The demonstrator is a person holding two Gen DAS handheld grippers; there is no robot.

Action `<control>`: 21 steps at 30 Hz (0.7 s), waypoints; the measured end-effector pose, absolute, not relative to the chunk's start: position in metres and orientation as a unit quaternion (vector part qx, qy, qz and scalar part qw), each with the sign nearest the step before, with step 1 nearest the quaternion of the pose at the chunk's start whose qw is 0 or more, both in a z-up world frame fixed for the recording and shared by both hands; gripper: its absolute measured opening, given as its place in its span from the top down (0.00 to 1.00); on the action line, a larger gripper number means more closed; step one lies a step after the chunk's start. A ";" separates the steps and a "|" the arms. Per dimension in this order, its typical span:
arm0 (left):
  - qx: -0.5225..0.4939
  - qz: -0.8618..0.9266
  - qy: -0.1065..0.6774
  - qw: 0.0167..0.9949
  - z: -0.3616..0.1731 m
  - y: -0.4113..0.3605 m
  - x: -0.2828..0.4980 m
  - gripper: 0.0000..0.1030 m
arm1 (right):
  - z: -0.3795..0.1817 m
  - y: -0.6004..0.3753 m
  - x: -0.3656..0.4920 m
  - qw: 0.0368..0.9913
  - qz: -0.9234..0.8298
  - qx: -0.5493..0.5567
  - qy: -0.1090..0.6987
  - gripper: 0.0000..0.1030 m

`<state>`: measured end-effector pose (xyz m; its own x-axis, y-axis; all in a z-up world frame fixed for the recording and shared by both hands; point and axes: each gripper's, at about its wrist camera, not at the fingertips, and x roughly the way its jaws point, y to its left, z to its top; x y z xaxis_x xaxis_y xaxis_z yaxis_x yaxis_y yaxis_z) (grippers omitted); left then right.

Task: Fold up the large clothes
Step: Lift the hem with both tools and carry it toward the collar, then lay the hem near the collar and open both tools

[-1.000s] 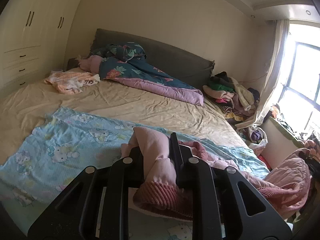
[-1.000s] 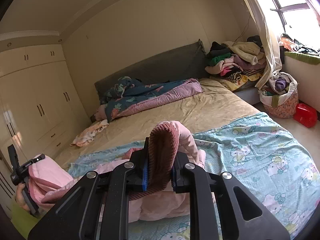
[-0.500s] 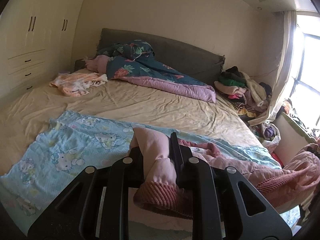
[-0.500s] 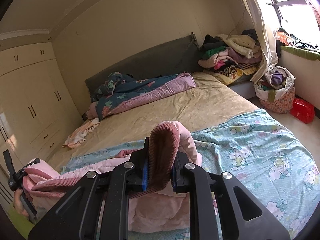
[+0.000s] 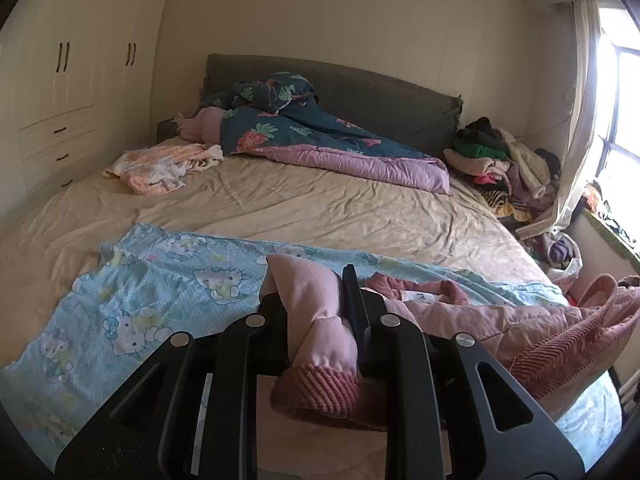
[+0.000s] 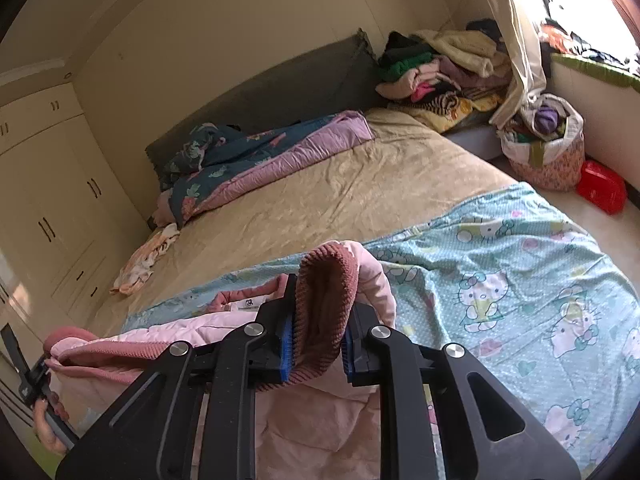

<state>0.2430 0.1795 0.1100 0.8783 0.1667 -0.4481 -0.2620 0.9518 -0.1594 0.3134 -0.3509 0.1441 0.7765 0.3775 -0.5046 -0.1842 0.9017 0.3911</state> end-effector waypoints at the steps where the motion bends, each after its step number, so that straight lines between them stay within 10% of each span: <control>1: -0.106 0.112 0.222 0.963 0.108 0.180 0.247 0.86 | 0.142 -0.351 0.316 0.927 0.151 0.164 0.301 0.84; 11: -0.102 0.110 0.230 0.961 0.097 0.180 0.266 0.86 | 0.122 -0.352 0.345 0.917 0.157 0.180 0.320 0.74; 16: -0.105 0.105 0.232 0.961 0.094 0.182 0.275 0.86 | 0.125 -0.354 0.346 0.921 0.164 0.192 0.298 0.41; 21: -0.105 0.102 0.234 0.961 0.090 0.181 0.281 0.84 | 0.131 -0.346 0.339 0.927 0.186 0.178 0.272 0.33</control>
<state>0.2805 0.1807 0.0904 0.8694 0.1467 -0.4718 -0.2449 0.9573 -0.1538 0.3387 -0.3462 0.1307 0.7833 0.4412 -0.4379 -0.2479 0.8677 0.4308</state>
